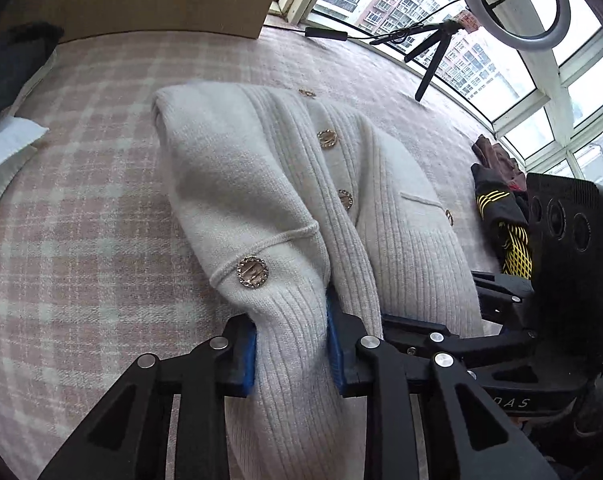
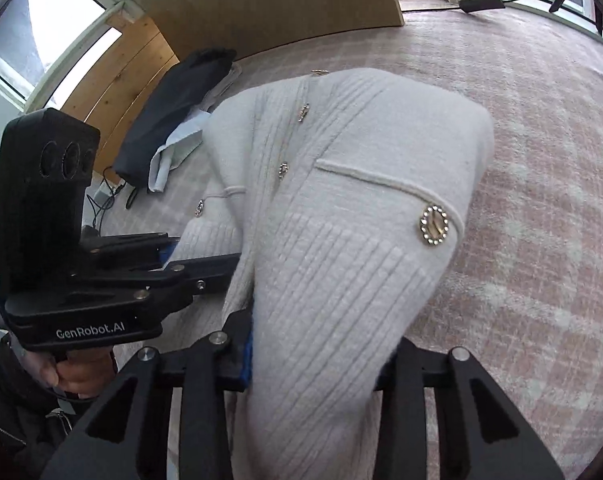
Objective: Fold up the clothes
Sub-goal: 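Lift and carry the cardigan with both grippers onto the dark garment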
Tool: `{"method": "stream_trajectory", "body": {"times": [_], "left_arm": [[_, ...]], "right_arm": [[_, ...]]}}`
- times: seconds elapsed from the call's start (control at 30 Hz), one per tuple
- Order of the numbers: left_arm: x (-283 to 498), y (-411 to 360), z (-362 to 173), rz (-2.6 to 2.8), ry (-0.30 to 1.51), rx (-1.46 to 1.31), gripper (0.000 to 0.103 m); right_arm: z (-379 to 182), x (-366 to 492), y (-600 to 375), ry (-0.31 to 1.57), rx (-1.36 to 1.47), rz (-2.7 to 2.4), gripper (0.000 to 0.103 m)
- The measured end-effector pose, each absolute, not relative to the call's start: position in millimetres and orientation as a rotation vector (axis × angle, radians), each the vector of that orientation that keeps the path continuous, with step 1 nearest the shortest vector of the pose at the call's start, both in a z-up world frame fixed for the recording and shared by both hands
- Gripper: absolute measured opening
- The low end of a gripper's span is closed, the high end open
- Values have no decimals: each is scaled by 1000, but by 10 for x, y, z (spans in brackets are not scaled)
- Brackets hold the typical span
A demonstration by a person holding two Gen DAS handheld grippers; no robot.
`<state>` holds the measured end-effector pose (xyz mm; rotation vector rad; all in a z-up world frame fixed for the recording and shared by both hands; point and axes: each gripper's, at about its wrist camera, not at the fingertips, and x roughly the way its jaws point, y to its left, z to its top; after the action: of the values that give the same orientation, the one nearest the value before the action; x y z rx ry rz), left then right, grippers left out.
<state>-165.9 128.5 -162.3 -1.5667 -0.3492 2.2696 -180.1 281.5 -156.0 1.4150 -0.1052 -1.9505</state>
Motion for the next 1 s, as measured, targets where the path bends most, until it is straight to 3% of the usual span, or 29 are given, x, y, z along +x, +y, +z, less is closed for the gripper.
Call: {"method": "stream_trajectory", "body": {"times": [0.1, 0.4, 0.73, 1.0], "left_arm": [[-1573, 1137, -1445, 2257, -409, -1518, 24], [-1352, 658, -813, 2348, -372, -1357, 26], [-1269, -699, -196, 2510, -314, -1223, 26], [-1569, -1814, -52, 2580, -272, -1216, 26]], "right_arm": [[-1374, -1725, 2835, -138, 1391, -1951, 32], [-706, -1482, 2463, -94, 1271, -2006, 32], [-103, -1323, 1015, 9, 1095, -2025, 32], [-20, -1524, -154, -9, 1040, -2040, 32]]}}
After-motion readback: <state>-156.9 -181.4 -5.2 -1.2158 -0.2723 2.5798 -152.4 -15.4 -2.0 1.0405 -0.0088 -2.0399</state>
